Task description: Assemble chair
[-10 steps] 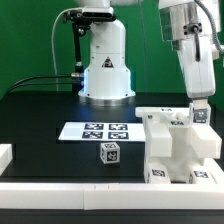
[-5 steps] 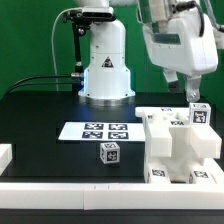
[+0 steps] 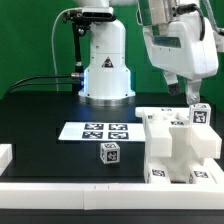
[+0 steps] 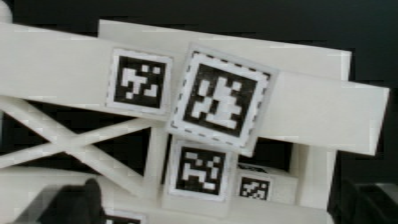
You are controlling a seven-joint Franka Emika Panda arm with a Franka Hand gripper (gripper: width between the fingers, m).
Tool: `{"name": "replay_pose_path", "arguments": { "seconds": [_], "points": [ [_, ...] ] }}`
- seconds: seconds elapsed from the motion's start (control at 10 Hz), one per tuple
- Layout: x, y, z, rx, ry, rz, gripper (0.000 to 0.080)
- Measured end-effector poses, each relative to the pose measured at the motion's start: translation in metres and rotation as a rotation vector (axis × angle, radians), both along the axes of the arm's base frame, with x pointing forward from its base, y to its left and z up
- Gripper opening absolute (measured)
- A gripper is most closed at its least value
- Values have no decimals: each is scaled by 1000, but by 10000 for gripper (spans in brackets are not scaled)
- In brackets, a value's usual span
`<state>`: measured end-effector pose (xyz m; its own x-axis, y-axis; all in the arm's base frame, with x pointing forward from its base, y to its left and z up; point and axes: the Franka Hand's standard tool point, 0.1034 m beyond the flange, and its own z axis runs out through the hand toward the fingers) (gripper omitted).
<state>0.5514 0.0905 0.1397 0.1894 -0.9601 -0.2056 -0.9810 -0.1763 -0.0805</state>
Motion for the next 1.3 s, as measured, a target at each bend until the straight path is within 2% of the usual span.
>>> {"name": "replay_pose_path", "arguments": {
  "seconds": [0.4,0.9,1.1,1.3],
  "points": [
    [-12,-55,13,15,-86,510,649],
    [-12,-58,11,2,-173,868,649],
    [-14,-80,0,-13,-243,1199,649],
    [-12,-90,-10,-41,-297,1458,649]
  ]
}}
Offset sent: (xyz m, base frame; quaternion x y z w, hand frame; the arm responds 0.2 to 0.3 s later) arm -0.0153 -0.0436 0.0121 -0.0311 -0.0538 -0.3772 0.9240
